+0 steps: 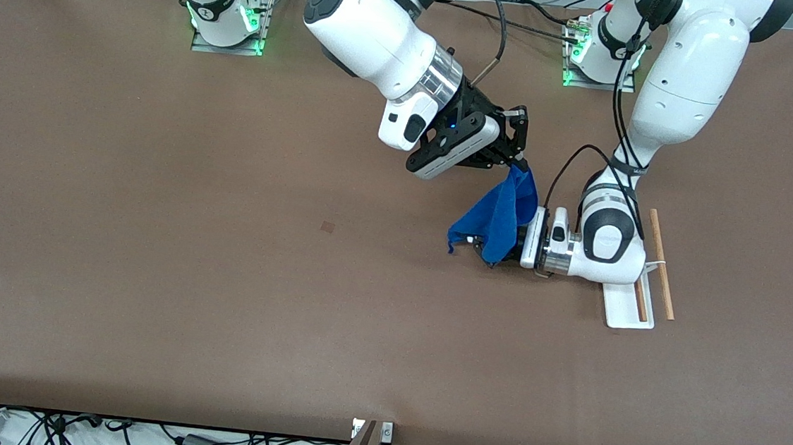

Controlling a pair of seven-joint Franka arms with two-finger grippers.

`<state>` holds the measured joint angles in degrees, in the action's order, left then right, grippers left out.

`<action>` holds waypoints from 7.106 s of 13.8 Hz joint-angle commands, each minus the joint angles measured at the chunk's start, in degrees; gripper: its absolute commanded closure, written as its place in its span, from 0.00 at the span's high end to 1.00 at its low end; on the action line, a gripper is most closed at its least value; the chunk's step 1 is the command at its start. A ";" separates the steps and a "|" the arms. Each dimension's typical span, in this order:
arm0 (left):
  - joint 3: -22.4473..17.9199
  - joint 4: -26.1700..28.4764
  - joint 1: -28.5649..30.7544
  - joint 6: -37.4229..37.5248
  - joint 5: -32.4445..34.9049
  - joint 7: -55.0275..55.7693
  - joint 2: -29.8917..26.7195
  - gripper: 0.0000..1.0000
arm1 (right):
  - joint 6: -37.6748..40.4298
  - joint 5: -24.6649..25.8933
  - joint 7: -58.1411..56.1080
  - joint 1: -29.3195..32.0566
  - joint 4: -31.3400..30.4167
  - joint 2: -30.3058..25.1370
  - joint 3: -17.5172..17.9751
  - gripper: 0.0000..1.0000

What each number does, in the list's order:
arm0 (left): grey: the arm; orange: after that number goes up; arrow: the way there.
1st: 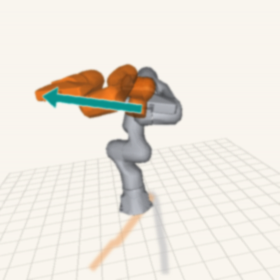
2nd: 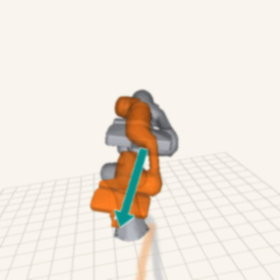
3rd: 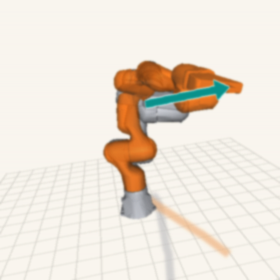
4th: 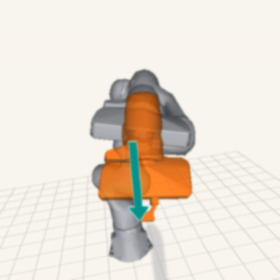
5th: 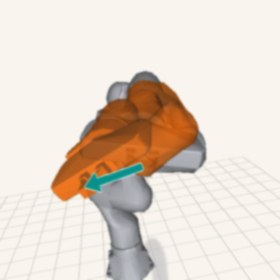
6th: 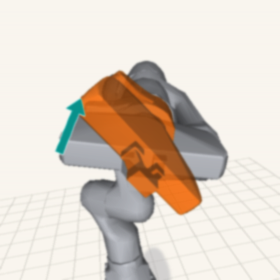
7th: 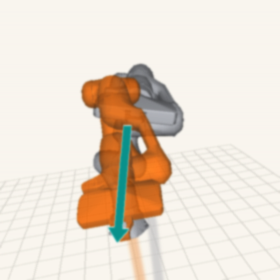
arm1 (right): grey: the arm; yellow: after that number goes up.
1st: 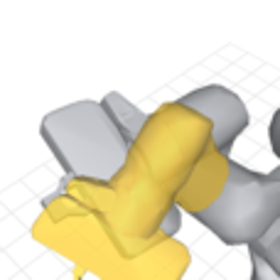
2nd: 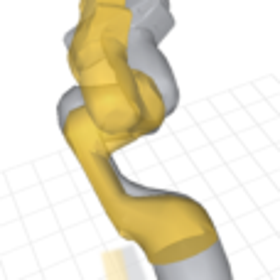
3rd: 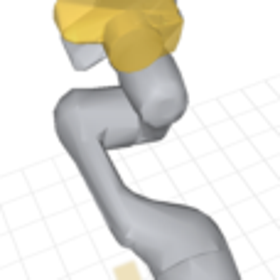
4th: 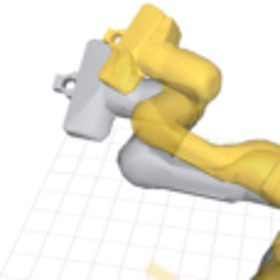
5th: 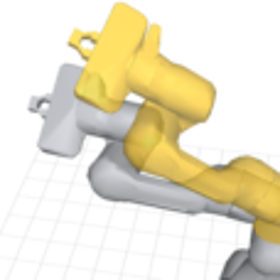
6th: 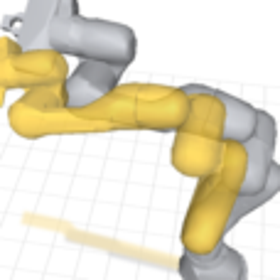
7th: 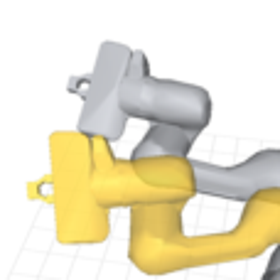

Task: Pass towel and hang on rack
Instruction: 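Bring the left gripper to the hanging towel and grasp it, then open the right gripper and withdraw it while the left gripper holds the towel, then carry the towel with the left gripper over the wooden dowels, then lower the towel onto the dowels and open the left gripper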

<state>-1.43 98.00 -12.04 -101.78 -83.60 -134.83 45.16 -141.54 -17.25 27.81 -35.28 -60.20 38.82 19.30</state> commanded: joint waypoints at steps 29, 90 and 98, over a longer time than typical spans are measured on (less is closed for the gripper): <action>-9.38 -17.84 -4.92 19.79 69.70 124.90 -21.78 0.01 | 45.04 11.72 -14.36 17.43 -5.53 -6.65 -29.93 1.00; -35.13 7.82 -4.93 -28.30 50.46 48.45 -13.52 0.95 | 44.51 17.96 -30.80 37.57 -36.65 -37.51 -20.09 1.00; -40.13 0.89 -5.36 -14.70 50.37 45.01 -14.40 1.00 | 44.24 17.87 -30.80 37.57 -36.65 -37.42 -20.17 1.00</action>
<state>-39.06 101.86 -16.82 -120.82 -31.62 -87.83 30.83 -97.89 -0.02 -2.39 1.43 -96.76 2.25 -1.71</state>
